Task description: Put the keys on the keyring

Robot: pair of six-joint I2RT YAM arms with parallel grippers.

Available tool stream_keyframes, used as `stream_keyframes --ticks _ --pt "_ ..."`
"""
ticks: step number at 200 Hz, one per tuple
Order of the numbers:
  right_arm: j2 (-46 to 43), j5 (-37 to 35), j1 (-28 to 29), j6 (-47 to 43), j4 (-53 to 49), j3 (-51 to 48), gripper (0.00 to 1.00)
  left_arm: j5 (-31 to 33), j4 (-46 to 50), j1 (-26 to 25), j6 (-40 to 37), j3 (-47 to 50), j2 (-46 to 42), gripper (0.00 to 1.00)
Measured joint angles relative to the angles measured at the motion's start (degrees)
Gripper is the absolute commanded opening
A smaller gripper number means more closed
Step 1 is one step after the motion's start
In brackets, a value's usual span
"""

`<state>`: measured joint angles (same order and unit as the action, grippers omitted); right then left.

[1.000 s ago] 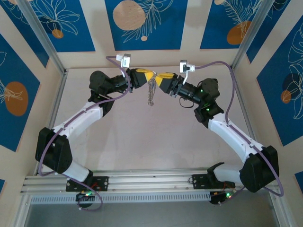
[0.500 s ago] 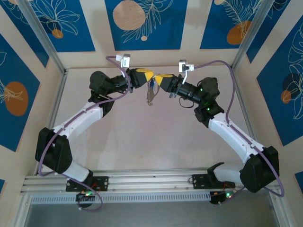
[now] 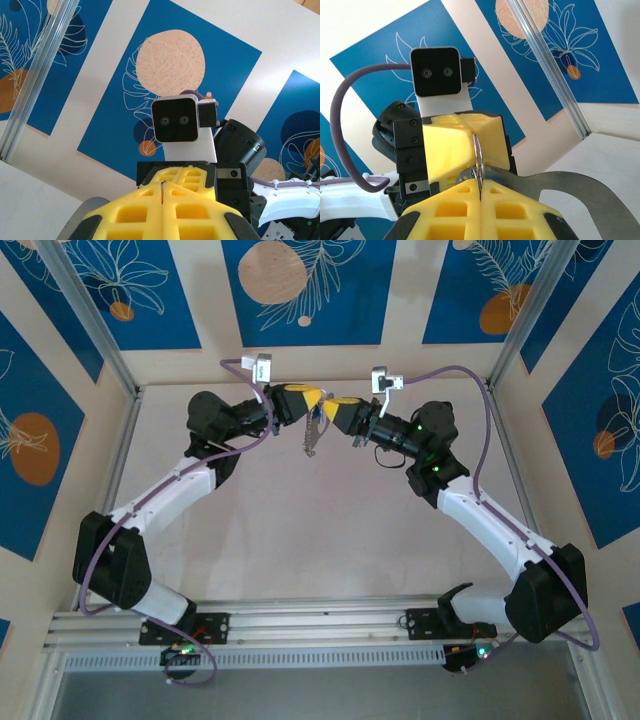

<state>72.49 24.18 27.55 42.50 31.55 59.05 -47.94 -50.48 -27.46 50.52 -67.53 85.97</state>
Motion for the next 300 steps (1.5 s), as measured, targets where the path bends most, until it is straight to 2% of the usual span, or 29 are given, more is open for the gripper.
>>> stream_keyframes --ticks 18,37,70,104,182,217,300 --pt "-1.73 -0.09 -0.87 -0.94 -4.04 -0.26 0.37 -0.02 -0.07 -0.33 -0.02 0.02 -0.02 0.00" --pt "-4.26 -0.70 -2.60 -2.03 -7.39 -1.36 0.42 -0.02 -0.42 -0.50 -0.02 0.02 -0.04 0.00" --pt "-6.71 -1.31 -4.55 -1.84 -8.59 -2.08 0.46 -0.02 -1.03 -0.52 0.00 0.02 -0.04 0.00" --pt "-6.25 -1.31 -4.55 -0.15 -5.46 -2.08 0.51 0.09 -3.56 -0.55 0.17 0.68 -0.04 0.00" --pt "3.04 -2.32 -1.79 5.92 6.75 0.15 0.53 4.98 -5.92 -0.57 0.22 3.85 -0.07 0.00" --pt "4.70 -2.91 -0.02 6.84 8.90 1.01 0.49 6.29 -5.92 -0.59 0.20 4.50 -0.44 0.00" --pt "4.72 -3.02 1.64 7.43 11.10 1.01 0.18 7.85 -5.62 -0.59 0.13 4.92 -2.58 0.00"
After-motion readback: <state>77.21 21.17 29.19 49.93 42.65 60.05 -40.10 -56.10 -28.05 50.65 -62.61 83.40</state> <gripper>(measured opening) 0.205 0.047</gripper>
